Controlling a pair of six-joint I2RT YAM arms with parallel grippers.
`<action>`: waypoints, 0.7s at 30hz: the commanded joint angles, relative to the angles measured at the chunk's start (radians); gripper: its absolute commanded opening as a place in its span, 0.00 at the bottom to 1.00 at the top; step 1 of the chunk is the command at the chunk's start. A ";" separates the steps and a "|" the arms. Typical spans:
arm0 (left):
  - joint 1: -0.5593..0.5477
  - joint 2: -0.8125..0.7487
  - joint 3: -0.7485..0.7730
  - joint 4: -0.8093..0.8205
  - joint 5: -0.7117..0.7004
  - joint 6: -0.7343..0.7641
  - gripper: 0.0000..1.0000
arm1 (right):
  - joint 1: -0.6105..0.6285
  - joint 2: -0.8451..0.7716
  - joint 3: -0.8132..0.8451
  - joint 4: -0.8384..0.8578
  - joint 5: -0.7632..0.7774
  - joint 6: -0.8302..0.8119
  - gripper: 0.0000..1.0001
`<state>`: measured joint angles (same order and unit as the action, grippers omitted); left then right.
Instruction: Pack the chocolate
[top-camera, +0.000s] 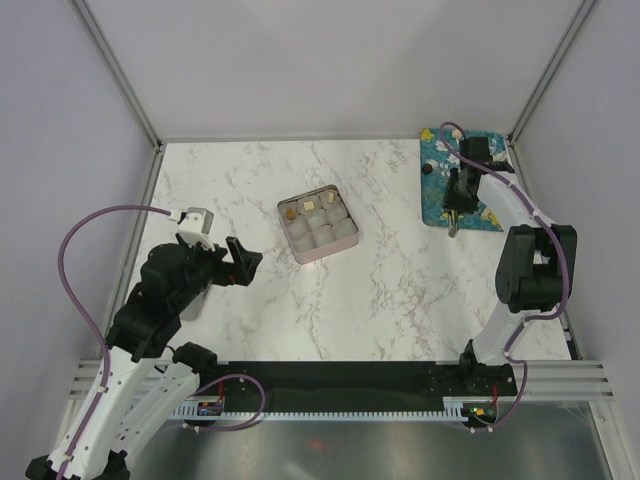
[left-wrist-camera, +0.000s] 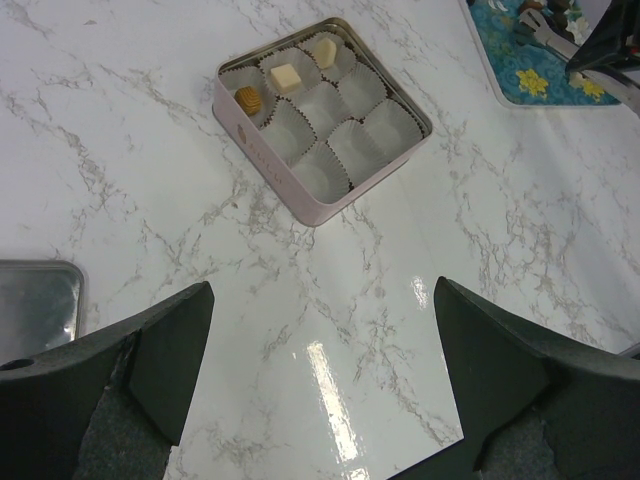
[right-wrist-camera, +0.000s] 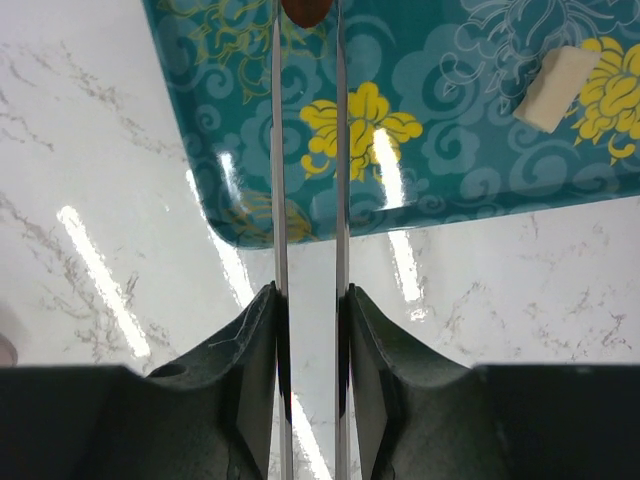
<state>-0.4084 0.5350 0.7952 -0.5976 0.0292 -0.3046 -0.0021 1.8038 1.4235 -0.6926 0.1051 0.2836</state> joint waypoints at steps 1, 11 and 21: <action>-0.003 0.003 0.009 0.010 0.011 0.032 1.00 | 0.033 -0.089 -0.008 0.005 -0.016 0.000 0.35; -0.003 -0.009 0.007 0.010 0.005 0.028 1.00 | 0.230 -0.158 0.035 -0.041 -0.013 0.015 0.34; -0.003 -0.009 0.007 0.010 0.003 0.030 1.00 | 0.527 -0.166 0.054 -0.051 -0.022 0.060 0.34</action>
<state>-0.4084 0.5293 0.7952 -0.5976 0.0315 -0.3046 0.4801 1.6592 1.4319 -0.7353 0.0780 0.3141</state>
